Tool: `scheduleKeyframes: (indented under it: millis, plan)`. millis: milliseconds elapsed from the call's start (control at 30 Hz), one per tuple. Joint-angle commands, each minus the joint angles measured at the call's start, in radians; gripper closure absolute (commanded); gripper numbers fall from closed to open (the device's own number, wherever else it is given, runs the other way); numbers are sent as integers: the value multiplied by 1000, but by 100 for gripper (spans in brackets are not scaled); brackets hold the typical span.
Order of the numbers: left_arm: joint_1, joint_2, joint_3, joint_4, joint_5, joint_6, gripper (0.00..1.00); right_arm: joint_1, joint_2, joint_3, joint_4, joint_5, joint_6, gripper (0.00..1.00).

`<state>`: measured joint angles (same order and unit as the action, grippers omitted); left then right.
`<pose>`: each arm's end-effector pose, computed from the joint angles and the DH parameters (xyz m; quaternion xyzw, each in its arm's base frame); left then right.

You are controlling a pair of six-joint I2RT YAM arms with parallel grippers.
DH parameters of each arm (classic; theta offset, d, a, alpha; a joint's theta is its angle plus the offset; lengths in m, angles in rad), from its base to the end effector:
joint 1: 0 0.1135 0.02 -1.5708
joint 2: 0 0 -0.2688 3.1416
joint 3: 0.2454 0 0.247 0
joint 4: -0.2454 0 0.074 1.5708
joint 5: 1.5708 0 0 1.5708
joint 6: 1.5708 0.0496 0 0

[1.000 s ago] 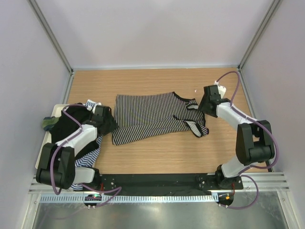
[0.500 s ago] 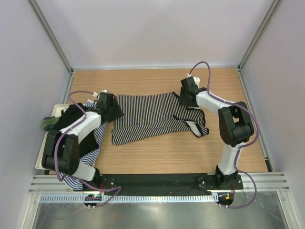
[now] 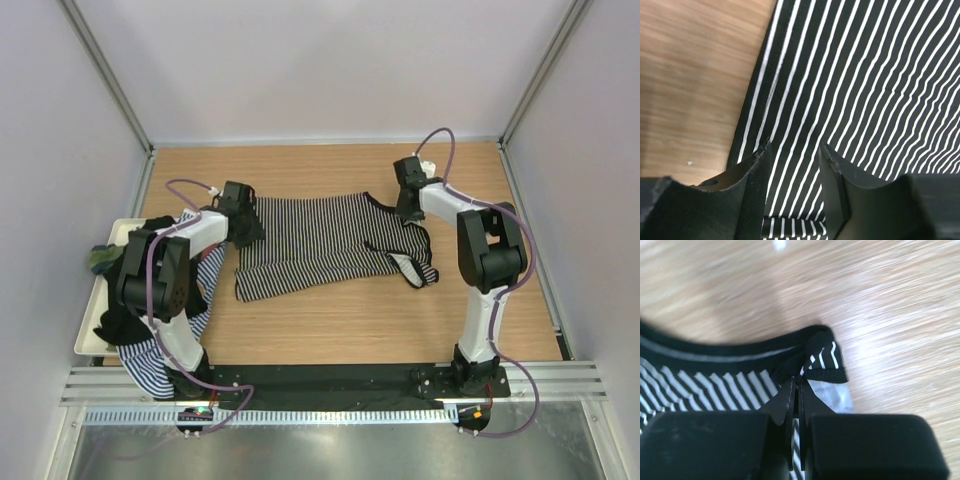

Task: Fold and stack the tank tops

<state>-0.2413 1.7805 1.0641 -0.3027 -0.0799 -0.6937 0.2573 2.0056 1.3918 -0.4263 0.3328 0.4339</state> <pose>0.3513 -0.0824 0.1592 -0.2262 0.9345 -0.0883 0.2603 0.4150 0.0924 0.1641 0.1272 0.9441 -0.0628 0.2975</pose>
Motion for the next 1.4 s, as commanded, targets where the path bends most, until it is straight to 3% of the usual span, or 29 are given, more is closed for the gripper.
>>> scheduleKeyframes:
  millis: [0, 167, 233, 300, 433, 767, 833, 900, 967, 1033, 1067, 1100, 1367]
  plan:
    - [17, 59, 17, -6, -14, 19, 56, -94, -93, -43, 93, -52, 80, 99]
    - [25, 83, 20, -4, -20, 26, 57, -233, -67, -33, 141, -201, 155, 97]
    - [25, 83, 25, -10, -32, 31, 57, -277, -26, 30, 110, -250, 163, 81]
    - [25, 82, 27, -13, -37, 36, 58, -289, -11, 74, 78, -244, 175, 46]
    - [25, 60, 27, -27, -46, 45, 58, -297, -86, 52, 63, -158, 178, 29]
    - [-4, -105, -13, -32, -24, 37, 58, -242, -462, -252, -51, -136, 175, 24]
    - [-18, -133, -35, -24, -27, 36, 57, -211, -557, -335, -80, -136, 183, 12]
    - [-29, -170, -49, -16, -35, 36, 57, -190, -638, -404, -91, -188, 172, 12]
    - [-35, -187, -55, -13, -40, 40, 56, -172, -683, -436, -112, -190, 157, 14]
    - [-38, -196, -58, -12, -34, 43, 56, -123, -734, -474, -135, -181, 144, 22]
    - [-38, -196, -58, -10, -32, 43, 56, -100, -743, -485, -141, -175, 137, 29]
    - [-38, -194, -62, -3, -31, 43, 56, -83, -746, -505, -144, -155, 141, 43]
    - [-38, -214, -102, 37, -41, 69, 57, 60, -665, -554, -158, -100, 169, 40]
